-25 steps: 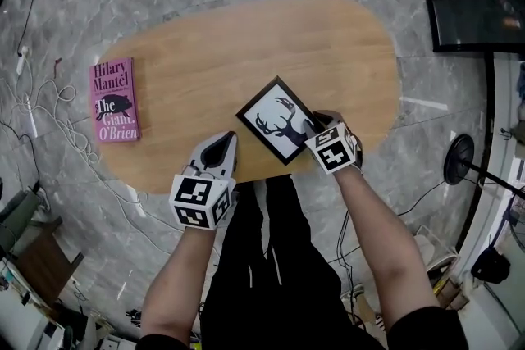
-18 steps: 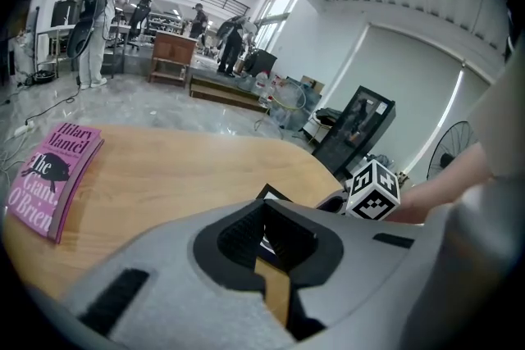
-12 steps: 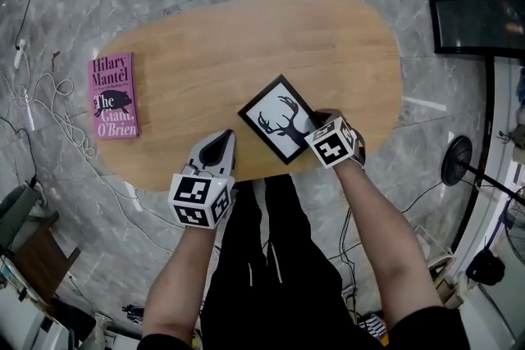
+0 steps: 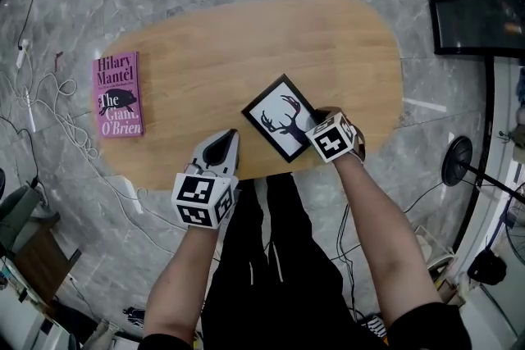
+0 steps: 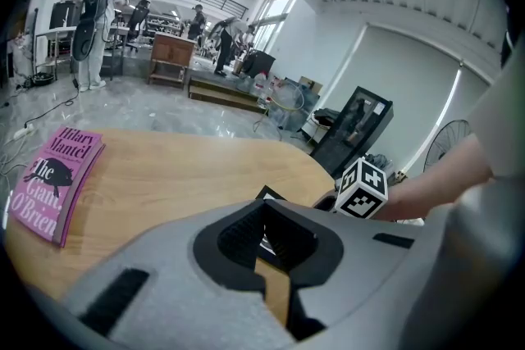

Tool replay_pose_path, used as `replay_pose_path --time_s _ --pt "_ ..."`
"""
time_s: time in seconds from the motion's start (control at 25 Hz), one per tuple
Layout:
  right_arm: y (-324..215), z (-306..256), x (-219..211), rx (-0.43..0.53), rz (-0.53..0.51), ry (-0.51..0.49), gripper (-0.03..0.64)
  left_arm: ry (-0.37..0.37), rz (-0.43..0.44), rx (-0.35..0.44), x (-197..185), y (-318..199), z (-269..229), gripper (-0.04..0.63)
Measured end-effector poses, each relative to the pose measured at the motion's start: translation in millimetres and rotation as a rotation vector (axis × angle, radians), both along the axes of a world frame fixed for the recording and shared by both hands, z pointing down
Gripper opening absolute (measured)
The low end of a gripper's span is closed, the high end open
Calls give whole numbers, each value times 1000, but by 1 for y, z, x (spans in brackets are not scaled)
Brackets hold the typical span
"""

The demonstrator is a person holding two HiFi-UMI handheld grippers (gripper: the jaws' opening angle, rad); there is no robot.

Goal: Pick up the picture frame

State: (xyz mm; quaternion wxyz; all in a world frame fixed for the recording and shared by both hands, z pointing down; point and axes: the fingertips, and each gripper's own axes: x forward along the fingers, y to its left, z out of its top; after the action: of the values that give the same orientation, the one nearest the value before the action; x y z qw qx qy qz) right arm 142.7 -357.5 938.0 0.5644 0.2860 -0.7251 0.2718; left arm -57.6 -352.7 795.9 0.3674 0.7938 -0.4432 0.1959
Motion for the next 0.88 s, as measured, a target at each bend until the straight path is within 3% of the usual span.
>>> replay_pose_path --time_s 0.44,0.64,0.88 --pt "5 -54 2 76 95 -40 71 14 26 56 -11 7 -49 9" --pt "15 -105 0 125 193 -95 71 16 52 103 -18 14 -92 9" --pt "14 -191 -10 249 276 -177 71 16 85 188 -32 17 -156 9"
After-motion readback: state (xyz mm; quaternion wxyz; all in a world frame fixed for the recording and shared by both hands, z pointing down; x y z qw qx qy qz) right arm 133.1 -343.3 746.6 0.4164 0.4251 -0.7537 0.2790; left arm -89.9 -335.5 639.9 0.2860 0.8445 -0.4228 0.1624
